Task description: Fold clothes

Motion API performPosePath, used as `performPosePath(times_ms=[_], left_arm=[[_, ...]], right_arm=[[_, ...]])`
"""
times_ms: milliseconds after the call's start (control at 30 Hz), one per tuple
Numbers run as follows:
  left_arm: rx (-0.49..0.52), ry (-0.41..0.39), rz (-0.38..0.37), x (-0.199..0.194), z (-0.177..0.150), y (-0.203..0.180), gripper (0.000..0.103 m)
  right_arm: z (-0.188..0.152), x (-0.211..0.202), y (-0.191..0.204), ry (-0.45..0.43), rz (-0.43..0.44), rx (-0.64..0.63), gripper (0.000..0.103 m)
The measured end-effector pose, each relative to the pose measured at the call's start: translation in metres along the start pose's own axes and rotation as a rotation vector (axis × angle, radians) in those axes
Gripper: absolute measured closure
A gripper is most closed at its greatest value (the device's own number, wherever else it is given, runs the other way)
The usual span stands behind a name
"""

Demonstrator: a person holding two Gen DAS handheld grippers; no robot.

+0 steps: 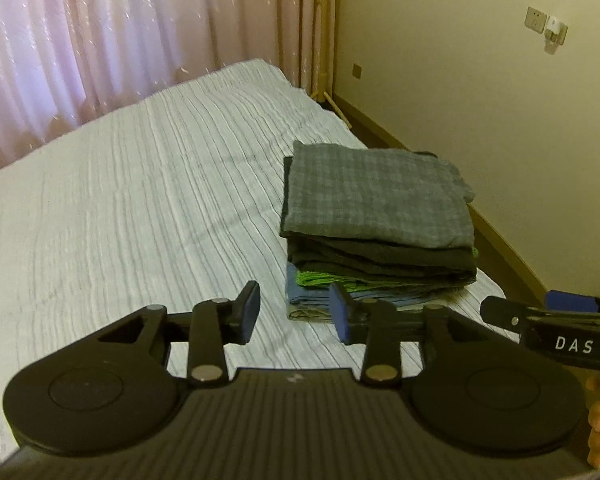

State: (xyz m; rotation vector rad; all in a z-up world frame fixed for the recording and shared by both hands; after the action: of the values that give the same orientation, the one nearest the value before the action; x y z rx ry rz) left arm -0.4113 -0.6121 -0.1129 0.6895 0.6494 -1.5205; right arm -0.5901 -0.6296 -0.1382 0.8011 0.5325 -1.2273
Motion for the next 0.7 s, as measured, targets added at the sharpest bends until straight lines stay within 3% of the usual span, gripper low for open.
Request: performPosePath(times_ms=[333, 433, 700], left_arm=[[0.030, -0.038, -0.014, -0.046, -0.011, -0.006, 0.056], [0.045, -0.042, -0.015, -0.052, -0.014, -0.011, 0.052], [0.068, -0.024, -0.012, -0.052, -0.024, -0.021, 0.046]], right_arm=[[-0.013, -0.044, 0.014, -0.014, 0.018, 0.044, 0.009], [-0.016, -0.055, 0.012, -0.022, 0.001, 0.050, 0.000], [-0.031, -0.065, 0.007, 0.000, -0.046, 0.045, 0.000]])
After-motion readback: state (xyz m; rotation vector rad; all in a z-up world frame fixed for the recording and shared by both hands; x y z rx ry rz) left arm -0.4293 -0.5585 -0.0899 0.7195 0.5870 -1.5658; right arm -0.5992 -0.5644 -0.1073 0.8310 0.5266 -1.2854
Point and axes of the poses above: each gripper's, at about its wrist camera, not at the fingertips, and x roughly the way its jaws point, y to its left, z to its top, the point moved 8 cm from there along x, roughly the way its jaws point
